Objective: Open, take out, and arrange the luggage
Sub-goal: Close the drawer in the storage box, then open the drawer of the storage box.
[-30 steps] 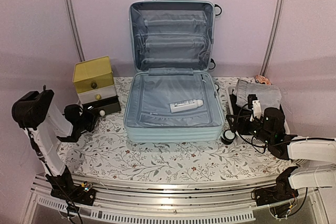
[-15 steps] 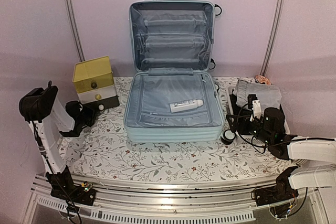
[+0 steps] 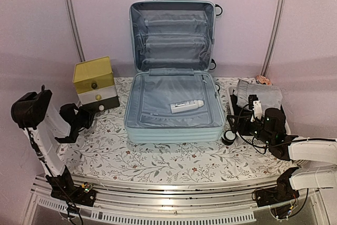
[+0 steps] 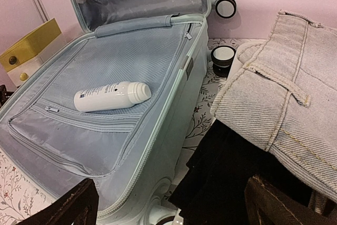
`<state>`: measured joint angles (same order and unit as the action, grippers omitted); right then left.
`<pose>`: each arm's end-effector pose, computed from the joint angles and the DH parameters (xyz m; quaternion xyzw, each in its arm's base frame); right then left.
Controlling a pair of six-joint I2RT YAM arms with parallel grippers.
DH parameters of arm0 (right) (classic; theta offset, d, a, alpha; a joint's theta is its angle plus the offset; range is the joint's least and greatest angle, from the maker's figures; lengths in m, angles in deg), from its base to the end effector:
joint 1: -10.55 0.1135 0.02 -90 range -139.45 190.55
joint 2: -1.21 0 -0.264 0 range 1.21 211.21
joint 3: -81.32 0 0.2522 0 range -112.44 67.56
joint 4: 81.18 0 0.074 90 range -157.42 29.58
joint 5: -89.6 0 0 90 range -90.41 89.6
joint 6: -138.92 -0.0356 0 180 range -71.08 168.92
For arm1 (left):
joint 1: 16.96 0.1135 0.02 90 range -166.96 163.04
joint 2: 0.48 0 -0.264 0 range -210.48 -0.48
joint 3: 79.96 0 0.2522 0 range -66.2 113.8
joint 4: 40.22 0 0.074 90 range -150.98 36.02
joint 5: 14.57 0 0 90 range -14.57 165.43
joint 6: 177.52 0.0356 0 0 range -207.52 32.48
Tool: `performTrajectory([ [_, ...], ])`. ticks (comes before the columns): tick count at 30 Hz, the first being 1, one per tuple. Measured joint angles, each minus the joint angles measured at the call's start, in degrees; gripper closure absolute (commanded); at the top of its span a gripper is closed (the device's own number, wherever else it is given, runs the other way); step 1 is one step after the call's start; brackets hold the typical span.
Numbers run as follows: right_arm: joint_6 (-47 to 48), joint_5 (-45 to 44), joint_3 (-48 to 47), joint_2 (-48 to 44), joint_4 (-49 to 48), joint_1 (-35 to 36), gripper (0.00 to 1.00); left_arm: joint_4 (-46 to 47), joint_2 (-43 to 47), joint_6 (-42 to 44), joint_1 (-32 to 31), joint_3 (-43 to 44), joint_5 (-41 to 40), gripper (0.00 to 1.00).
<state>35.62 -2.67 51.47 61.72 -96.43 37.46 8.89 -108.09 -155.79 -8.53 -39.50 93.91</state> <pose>0.1902 0.0950 0.1856 -0.0823 0.7912 0.1934 0.5743 0.2987 0.0329 0.0993 -0.4216 0.6849 -0.4019 0.4378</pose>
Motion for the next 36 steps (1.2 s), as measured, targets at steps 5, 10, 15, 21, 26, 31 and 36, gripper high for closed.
performTrajectory([
  [5, 0.0, 0.0, 0.0, 0.0, 0.0, 0.0, 0.01, 3.1, 0.8, -2.1, 0.1, -2.2, 5.9, 0.74],
  [10, 0.0, 0.0, 0.0, 0.0, 0.0, 0.0, 0.01, 9.0, 0.3, -4.9, 0.1, -4.0, 10.5, 0.63],
  [15, 0.0, 0.0, 0.0, 0.0, 0.0, 0.0, 0.01, 13.0, -0.4, -6.7, 0.1, -5.0, 12.4, 0.53],
  [21, 0.0, 0.0, 0.0, 0.1, -0.1, 0.0, 0.01, 14.4, -0.3, -7.3, 0.1, -5.1, 12.6, 0.38],
  [26, 0.0, 0.0, 0.0, 0.3, -0.2, 0.0, 0.01, 14.3, 0.1, -7.6, 0.1, -5.1, 12.6, 0.28],
  [31, 0.0, 0.0, 0.0, 0.3, -0.2, 0.0, 0.01, 12.8, 0.8, -7.6, 0.1, -4.5, 12.4, 0.25],
  [36, 0.0, 0.0, 0.0, 0.3, -0.2, 0.0, 0.01, 11.6, 1.3, -7.7, 0.1, -3.5, 12.1, 0.24],
])
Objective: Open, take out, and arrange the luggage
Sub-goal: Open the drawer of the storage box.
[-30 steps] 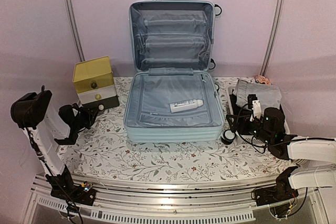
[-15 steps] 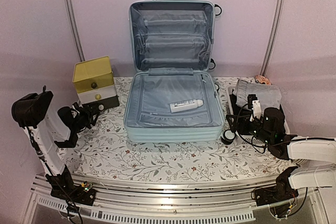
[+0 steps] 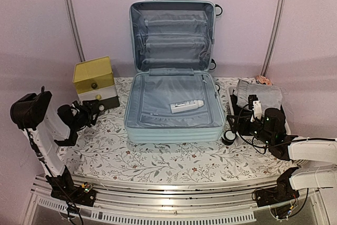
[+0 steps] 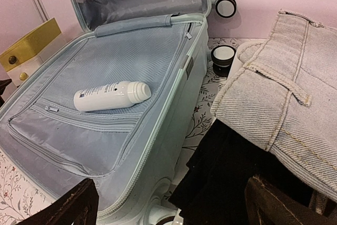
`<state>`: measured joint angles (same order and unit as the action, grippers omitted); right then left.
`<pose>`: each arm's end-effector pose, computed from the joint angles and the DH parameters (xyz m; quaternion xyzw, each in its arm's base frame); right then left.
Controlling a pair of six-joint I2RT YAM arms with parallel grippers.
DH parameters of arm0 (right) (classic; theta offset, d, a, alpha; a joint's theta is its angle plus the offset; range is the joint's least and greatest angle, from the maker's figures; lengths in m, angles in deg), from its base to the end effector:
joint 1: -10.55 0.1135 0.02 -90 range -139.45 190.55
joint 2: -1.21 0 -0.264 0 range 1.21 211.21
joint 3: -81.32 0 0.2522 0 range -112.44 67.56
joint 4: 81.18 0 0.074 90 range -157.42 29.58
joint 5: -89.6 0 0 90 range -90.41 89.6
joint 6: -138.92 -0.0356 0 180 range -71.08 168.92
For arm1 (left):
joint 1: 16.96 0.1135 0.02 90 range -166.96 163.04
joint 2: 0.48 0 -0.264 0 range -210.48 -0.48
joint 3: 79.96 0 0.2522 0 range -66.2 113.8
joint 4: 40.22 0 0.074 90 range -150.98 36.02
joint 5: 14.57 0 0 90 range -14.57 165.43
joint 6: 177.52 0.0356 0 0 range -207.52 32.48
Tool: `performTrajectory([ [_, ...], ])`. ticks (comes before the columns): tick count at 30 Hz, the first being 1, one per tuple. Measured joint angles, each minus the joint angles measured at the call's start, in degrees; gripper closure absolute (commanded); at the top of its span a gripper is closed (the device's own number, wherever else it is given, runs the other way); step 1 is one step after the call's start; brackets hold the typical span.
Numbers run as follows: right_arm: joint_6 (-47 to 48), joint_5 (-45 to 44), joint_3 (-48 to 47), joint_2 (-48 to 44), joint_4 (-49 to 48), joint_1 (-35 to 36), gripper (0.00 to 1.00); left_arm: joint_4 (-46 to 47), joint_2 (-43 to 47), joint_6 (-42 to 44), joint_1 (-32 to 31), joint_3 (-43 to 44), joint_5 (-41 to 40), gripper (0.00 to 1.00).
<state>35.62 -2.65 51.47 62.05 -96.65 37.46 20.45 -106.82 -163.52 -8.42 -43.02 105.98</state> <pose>0.1907 0.0952 0.1849 -0.0825 0.7918 0.1933 0.5735 0.2860 0.0246 0.1149 -0.3654 0.6571 -0.5151 0.4115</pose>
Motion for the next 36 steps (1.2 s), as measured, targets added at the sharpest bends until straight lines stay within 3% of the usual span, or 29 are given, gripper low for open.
performTrajectory([
  [7, 0.0, 0.0, 0.0, 0.0, 0.0, 0.0, 0.01, -0.5, 0.0, -0.6, 0.0, 2.2, -0.4, 0.24],
  [23, 0.0, 0.0, 0.0, 0.1, 0.0, 0.0, 0.01, -1.2, -4.7, -4.6, 0.0, 8.4, -4.1, 0.41],
  [29, 0.0, 0.0, 0.0, 0.2, -0.2, 0.0, 0.01, -0.1, -7.5, -5.7, -0.1, 9.9, -5.0, 0.43],
  [36, 0.0, 0.0, 0.0, 0.4, -0.4, 0.0, 0.01, 1.8, -8.7, -6.7, -0.2, 10.9, -5.4, 0.56],
])
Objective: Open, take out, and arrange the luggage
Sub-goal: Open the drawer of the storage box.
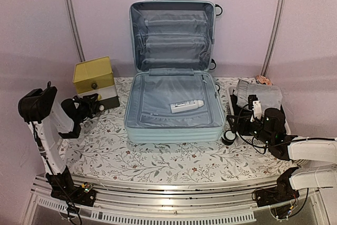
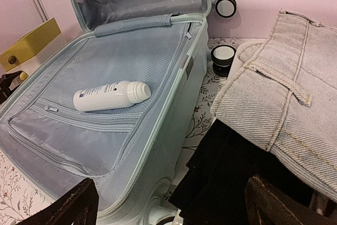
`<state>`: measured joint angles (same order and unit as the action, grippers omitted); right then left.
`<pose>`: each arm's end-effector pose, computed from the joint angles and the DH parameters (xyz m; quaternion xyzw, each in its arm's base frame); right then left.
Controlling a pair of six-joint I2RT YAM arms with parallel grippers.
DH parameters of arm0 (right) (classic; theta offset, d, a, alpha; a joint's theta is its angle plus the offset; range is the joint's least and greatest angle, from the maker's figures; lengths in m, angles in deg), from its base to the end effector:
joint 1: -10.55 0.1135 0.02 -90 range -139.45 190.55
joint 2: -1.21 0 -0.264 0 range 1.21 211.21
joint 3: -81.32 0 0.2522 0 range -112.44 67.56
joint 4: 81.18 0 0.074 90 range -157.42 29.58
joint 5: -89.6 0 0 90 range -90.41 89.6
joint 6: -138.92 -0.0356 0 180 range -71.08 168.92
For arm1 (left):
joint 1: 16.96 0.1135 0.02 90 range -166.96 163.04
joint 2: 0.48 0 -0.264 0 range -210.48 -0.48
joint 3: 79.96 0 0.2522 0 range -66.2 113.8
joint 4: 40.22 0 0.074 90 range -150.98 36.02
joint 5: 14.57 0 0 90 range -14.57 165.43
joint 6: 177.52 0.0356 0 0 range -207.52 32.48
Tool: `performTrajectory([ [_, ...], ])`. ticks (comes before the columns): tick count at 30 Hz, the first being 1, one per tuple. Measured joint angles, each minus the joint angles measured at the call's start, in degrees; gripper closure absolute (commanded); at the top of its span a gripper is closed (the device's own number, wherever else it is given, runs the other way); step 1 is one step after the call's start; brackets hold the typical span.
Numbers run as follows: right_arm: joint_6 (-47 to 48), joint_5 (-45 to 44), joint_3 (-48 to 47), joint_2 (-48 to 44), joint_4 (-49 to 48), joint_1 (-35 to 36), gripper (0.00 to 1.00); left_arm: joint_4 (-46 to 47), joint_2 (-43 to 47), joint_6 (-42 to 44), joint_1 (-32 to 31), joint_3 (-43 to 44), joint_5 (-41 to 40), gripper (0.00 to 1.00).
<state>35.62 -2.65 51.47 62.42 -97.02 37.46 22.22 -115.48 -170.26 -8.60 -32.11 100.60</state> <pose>0.1913 0.0955 0.1843 -0.0825 0.7918 0.1933 0.5735 0.3340 0.0338 0.1116 -0.4091 0.6081 -0.5273 0.4298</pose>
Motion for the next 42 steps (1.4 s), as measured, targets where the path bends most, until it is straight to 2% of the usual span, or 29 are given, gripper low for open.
performTrajectory([
  [7, 0.0, 0.0, 0.0, 0.0, 0.0, 0.0, 0.01, 3.3, -1.6, -1.3, -0.1, 0.5, -0.1, 0.65],
  [13, 0.0, 0.0, 0.0, 0.0, 0.0, 0.0, 0.01, 4.6, -1.8, -1.4, -0.2, 0.1, -0.3, 0.83],
  [26, 0.0, 0.0, 0.0, 0.0, 0.0, 0.0, 0.01, 7.2, -0.4, -1.4, -1.2, -3.7, -2.5, 0.83],
  [42, 0.0, 0.0, 0.0, 0.0, 0.0, 0.0, 0.01, 12.1, 5.9, -2.0, -5.4, -16.3, -6.5, 0.83],
])
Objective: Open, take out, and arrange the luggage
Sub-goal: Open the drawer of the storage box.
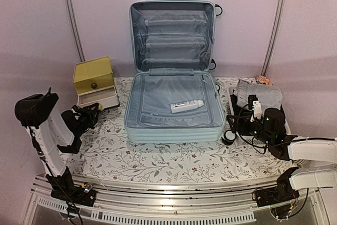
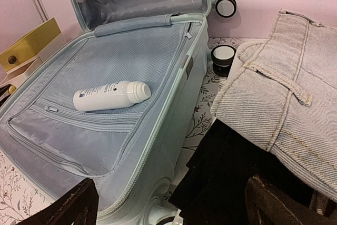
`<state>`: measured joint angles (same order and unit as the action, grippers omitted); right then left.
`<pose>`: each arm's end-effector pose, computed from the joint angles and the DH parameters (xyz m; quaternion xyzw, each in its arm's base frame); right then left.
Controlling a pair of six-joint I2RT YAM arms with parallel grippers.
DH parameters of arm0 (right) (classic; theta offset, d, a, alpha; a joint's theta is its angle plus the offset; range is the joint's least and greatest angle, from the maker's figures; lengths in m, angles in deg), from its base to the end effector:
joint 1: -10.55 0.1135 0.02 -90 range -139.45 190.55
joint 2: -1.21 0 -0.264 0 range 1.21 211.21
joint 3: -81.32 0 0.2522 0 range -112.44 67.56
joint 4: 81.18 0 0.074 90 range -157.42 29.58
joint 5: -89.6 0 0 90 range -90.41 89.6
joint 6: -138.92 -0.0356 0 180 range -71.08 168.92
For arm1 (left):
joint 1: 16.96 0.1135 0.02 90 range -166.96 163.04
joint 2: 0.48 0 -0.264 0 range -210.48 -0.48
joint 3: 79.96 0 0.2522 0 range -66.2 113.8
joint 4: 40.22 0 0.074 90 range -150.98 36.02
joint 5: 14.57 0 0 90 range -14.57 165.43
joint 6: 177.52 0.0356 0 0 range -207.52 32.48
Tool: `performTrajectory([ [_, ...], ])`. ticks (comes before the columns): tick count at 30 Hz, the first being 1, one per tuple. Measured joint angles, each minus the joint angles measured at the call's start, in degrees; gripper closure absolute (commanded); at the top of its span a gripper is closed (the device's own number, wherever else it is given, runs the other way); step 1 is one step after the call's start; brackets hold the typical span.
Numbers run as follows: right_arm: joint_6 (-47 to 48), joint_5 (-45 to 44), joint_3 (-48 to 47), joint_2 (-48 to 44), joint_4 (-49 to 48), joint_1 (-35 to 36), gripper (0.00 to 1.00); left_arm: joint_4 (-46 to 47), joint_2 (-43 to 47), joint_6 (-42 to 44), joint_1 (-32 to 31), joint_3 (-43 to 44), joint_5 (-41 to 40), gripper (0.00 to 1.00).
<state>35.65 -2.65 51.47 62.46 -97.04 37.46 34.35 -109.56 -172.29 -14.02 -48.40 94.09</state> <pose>0.1913 0.0955 0.1842 -0.0827 0.7918 0.1931 0.5735 0.2686 0.0024 0.1112 -0.4152 0.5933 -0.5339 0.4365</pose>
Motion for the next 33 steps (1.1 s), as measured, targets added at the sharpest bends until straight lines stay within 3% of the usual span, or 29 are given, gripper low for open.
performTrajectory([
  [6, 0.0, 0.0, 0.0, 0.0, 0.0, 0.0, 0.01, 0.3, 1.7, -0.5, -1.4, -2.4, -2.0, 0.77],
  [10, 0.0, 0.0, 0.0, 0.0, 0.0, 0.0, 0.01, 0.2, 2.3, -0.7, -2.2, -3.0, -3.0, 0.49],
  [12, 0.0, 0.0, 0.0, 0.0, 0.0, 0.0, 0.01, -0.3, 2.5, -0.8, -2.4, -3.7, -3.2, 0.4],
  [18, 0.0, 0.0, 0.0, 0.0, 0.0, 0.0, 0.01, -1.7, 5.3, -0.9, -3.6, -7.6, -4.3, 0.24],
  [23, 0.0, 0.0, 0.0, 0.0, 0.0, 0.0, 0.01, -4.2, 11.2, -0.2, -4.0, -12.1, -4.4, 0.15],
  [28, 0.0, 0.0, 0.0, 0.0, 0.0, 0.0, 0.01, -14.8, 22.5, 3.6, -4.1, -13.0, -4.3, 0.1],
  [31, 0.0, 0.0, 0.0, 0.0, 0.0, 0.0, 0.01, -25.9, 32.7, 8.6, -4.2, -12.7, -4.6, 0.06],
  [33, 0.0, 0.0, 0.0, 0.0, 0.0, 0.0, 0.01, -38.2, 41.8, 13.4, -5.1, -11.0, -6.3, 0.06],
])
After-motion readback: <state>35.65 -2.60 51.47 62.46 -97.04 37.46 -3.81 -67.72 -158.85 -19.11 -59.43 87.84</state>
